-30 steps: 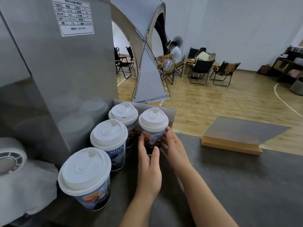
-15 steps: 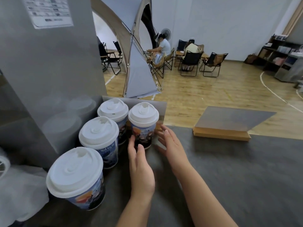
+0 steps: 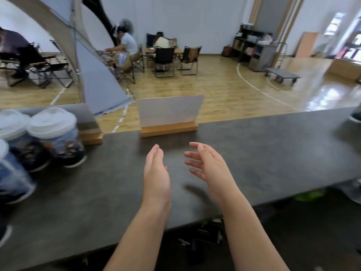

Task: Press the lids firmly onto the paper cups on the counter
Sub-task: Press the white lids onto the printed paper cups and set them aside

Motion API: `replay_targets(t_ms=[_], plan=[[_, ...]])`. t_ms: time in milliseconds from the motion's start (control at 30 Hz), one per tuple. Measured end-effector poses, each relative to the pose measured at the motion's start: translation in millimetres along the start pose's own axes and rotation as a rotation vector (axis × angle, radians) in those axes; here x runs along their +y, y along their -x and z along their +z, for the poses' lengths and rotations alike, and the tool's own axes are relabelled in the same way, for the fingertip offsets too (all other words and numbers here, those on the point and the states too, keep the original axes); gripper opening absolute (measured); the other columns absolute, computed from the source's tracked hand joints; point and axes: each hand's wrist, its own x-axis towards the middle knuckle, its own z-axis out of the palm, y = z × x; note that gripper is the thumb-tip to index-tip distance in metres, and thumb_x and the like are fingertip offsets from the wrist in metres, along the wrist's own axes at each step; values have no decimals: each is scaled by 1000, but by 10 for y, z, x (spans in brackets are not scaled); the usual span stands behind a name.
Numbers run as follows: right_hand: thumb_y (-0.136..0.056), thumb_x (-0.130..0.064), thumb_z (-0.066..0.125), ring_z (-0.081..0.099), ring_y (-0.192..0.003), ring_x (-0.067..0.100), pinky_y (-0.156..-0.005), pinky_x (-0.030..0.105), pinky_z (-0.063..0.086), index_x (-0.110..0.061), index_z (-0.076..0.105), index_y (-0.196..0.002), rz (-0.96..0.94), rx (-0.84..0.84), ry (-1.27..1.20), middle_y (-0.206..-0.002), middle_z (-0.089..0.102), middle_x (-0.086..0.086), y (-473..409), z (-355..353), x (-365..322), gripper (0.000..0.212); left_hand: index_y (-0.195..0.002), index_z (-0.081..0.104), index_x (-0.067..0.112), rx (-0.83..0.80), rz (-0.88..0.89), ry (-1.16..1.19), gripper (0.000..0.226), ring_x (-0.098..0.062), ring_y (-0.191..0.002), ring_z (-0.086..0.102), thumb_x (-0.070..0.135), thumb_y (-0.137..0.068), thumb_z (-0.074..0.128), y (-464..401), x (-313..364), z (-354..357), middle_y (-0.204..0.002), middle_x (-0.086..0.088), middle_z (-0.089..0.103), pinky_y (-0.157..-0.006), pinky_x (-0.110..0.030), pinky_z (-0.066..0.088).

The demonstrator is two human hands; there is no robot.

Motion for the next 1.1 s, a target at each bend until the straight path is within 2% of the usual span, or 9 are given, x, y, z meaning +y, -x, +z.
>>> replay_targets(t_ms=[167,267,333,400,533,733,867,1000,1100], plan=[[-107,-29,37,69,-97,17,-88,34,52,-27,66,-111,-23,260,-41,-111,72,4,478,-1577,-24,29,-150,40,23,-188,-45,-29,43,-1,-128,37,27,-107,39,746,-333,1185,-153,9,40,-120,-33,30],[-107,-29,36,69,-98,19,-88,35,54,-28,66,-109,-47,439,-71,-111,72,6,873,-2613,-24,30,-152,37,26,-339,-89,-72,44,-5,-141,34,29,-108,37,1318,-650,1925,-154,12,38,-120,-32,29],[-107,-29,35,68,-101,19,-93,37,53,-28,64,-112,-69,533,-38,-113,71,5,1150,-3251,-31,30,-151,38,28,-432,-120,-88,43,-6,-143,32,31,-108,37,1681,-873,2383,-150,14,40,-120,-33,28],[-108,-31,34,68,-104,17,-95,38,54,-30,63,-116,-91,600,-10,-114,71,1,1425,-3808,-39,30,-146,44,32,-524,-128,-116,39,-6,-140,35,30,-108,37,2016,-1101,2805,-139,17,44,-120,-35,29],[-108,-30,35,70,-102,16,-93,35,55,-30,64,-114,-128,732,-70,-111,73,-1,1844,-4573,-18,30,-130,55,38,-646,-130,-169,30,-1,-122,40,29,-108,35,2509,-1462,3452,-129,17,46,-118,-37,32],[-108,-27,36,70,-101,19,-95,37,55,-23,64,-115,-159,930,-177,-110,73,3,1860,-5369,102,29,-123,61,34,-697,-130,-212,30,-5,-121,45,28,-108,35,2695,-1861,4308,-128,13,54,-112,-33,35],[-108,-27,36,69,-102,17,-94,35,55,-23,63,-116,-146,935,-147,-110,72,2,1483,-5785,161,28,-120,61,30,-704,-89,-209,29,-7,-120,51,27,-107,35,2432,-2081,4919,-121,14,60,-101,-28,38],[-107,-27,38,70,-101,15,-93,34,56,-25,65,-113,-140,901,-93,-108,73,0,887,-6232,151,27,-121,63,24,-666,-113,-134,29,-11,-115,59,26,-107,37,1980,-2285,5590,-120,7,67,-104,-32,45],[-107,-26,38,69,-102,17,-93,34,56,-24,65,-112,-134,858,-85,-110,72,3,321,-6605,12,27,-113,64,24,-633,-166,-89,27,-13,-106,66,26,-106,38,1625,-2379,6127,-111,3,73,-92,-29,50]])
